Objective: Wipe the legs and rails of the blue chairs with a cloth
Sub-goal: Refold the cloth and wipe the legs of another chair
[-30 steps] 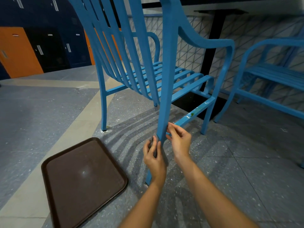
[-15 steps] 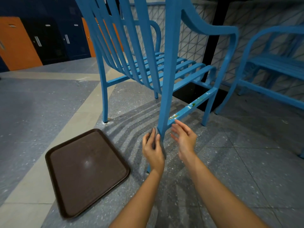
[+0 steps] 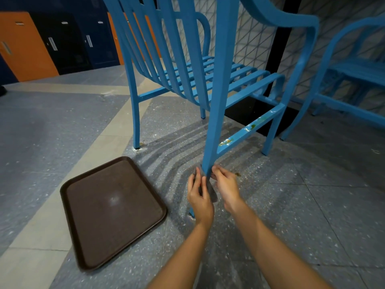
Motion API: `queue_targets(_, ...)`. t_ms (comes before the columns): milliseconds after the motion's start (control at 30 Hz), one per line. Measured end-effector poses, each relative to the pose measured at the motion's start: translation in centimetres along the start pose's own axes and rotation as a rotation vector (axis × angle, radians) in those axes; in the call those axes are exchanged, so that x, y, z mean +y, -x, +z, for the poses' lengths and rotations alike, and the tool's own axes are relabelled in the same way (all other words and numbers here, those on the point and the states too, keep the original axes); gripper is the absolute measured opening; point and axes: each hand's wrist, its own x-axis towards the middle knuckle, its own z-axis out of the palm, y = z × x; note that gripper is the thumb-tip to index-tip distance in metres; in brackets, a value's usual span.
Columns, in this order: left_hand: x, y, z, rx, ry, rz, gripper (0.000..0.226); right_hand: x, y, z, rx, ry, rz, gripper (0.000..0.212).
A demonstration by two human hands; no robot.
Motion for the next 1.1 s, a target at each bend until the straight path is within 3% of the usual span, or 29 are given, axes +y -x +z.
queue_targets(100,-1.8,0.6,-0.7,-0.018,0.020,-0.120,0.036,0.6,-0.1,0.0,0.015,-0.010,-0.018,0.018)
queue_targets(300,-3.5,0.7,-1.8,0.021,-0.088,-0.193,0.030,1.2,0.1,0.8,0.050,-0.053,-0.028,0.021)
queue_targets(467,-1.6,0.1,-1.4,0.110,-0.043,-0.097,0.029,0.8,0.2,0.6,0.030,-0.029,-0.006,0.021)
queue_targets(667,0.6,-0.2,0.5,0.100,0.067,0.009,0.034,0.6,0.3,0.5,0.020,-0.022,-0.009,0.026)
queue_targets(867,-1.6,1.3,-0.1,0.124,0.125,-0.183,0.034,1.5,0.0,0.5,0.036,-0.043,-0.022,0.020)
queue_targets(1100,-5.1,2.2,-1.4,0.155,-0.044,-0.290,0.030,2.7,-0.5,0.8,0.099,-0.112,-0.030,0.022)
